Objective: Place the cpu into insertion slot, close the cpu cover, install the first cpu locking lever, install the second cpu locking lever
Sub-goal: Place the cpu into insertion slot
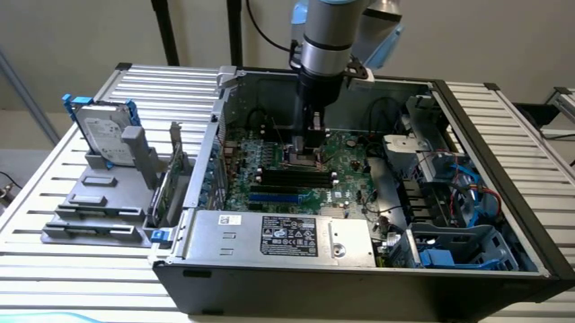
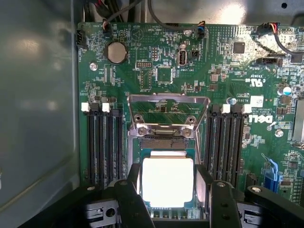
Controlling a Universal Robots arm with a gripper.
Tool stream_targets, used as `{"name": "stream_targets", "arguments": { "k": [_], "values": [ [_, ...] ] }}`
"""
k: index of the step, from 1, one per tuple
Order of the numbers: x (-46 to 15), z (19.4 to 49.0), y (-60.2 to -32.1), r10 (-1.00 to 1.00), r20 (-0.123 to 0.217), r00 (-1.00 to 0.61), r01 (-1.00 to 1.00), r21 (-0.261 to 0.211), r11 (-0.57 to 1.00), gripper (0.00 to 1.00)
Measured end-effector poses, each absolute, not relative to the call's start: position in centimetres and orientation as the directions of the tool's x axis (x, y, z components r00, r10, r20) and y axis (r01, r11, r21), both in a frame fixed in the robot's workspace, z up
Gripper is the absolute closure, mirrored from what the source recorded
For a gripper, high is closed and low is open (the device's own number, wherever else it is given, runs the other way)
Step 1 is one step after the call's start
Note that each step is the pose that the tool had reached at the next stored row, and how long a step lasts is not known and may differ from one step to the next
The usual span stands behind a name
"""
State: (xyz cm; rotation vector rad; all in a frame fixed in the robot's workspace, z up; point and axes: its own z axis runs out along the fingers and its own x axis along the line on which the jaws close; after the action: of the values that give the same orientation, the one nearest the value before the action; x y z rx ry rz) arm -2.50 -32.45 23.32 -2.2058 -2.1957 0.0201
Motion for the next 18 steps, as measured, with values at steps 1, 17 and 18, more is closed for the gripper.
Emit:
{"name": "stream_targets", "arguments": {
  "k": [1, 17, 18],
  "values": [
    [-2.5, 23.2, -32.5, 1.0, 0.011, 0.005, 1.0, -0.03, -0.004, 0.45],
    [-2.9, 21.3, -32.5, 1.0, 0.011, 0.005, 1.0, -0.012, -0.004, 0.45],
    [-2.9, 21.2, -32.5, 1.0, 0.011, 0.005, 1.0, -0.012, -0.004, 0.45]
  ]
}}
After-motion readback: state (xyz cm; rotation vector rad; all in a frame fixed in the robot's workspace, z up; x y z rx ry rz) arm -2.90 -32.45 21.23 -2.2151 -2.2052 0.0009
